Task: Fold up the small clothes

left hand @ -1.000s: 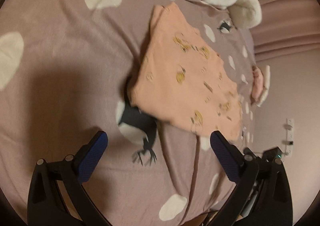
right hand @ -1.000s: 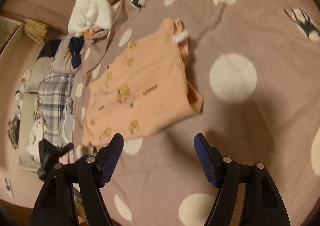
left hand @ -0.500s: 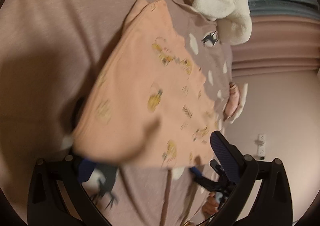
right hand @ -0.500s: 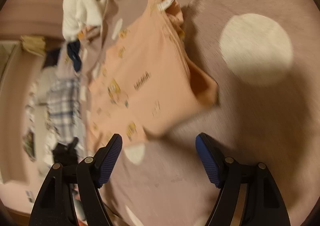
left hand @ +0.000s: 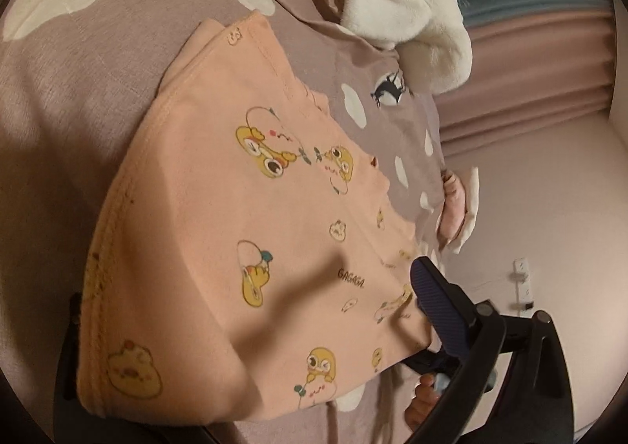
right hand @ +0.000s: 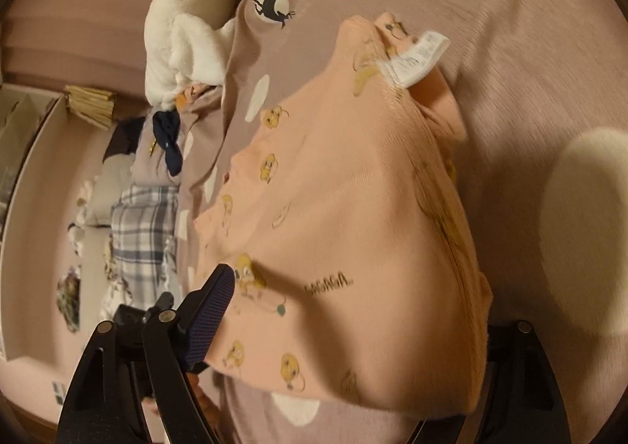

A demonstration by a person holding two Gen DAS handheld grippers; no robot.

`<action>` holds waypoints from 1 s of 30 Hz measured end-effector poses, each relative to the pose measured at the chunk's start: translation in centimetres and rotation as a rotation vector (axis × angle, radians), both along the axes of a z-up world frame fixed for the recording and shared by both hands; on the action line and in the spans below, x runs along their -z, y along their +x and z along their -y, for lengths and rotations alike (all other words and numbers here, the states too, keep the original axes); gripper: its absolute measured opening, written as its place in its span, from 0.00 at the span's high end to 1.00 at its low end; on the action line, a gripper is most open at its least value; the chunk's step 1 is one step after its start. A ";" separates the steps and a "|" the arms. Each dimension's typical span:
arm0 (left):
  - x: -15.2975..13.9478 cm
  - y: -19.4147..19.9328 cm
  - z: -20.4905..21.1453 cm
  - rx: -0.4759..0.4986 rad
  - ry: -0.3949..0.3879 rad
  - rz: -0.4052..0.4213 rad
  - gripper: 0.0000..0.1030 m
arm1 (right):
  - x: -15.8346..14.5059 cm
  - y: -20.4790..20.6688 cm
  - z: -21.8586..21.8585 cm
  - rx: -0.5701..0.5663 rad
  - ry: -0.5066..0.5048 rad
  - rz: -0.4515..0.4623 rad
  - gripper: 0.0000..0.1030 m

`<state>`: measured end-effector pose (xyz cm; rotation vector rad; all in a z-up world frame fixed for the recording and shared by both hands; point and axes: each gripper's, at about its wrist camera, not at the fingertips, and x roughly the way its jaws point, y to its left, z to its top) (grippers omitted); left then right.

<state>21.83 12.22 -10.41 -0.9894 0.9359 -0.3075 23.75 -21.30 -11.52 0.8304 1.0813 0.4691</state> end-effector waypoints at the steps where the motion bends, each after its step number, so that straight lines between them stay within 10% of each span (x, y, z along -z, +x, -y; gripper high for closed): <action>1: 0.2 0.0 -0.2 -0.019 -0.004 -0.007 0.08 | 0.0 0.1 0.0 0.001 -0.010 0.004 0.26; 7: 1.9 -0.6 -0.8 -0.153 0.106 -0.021 0.80 | 1.3 -0.2 1.0 0.053 -0.064 0.045 0.82; 11: 3.0 -0.6 -2.0 -0.161 0.001 -0.022 0.84 | 2.6 -0.7 1.9 0.077 0.059 0.078 0.93; 17: 1.4 -0.4 -0.9 -0.157 0.121 -0.046 0.87 | 2.0 -0.4 1.5 0.055 0.015 0.074 0.94; 25: 1.2 -0.9 -1.4 -0.174 0.021 -0.125 0.89 | -1.6 -1.5 0.1 -0.030 -0.211 0.133 0.94; 30: -0.9 -1.7 -0.2 -0.136 0.138 -0.110 0.92 | -2.4 -2.0 1.3 -0.019 -0.119 0.142 0.94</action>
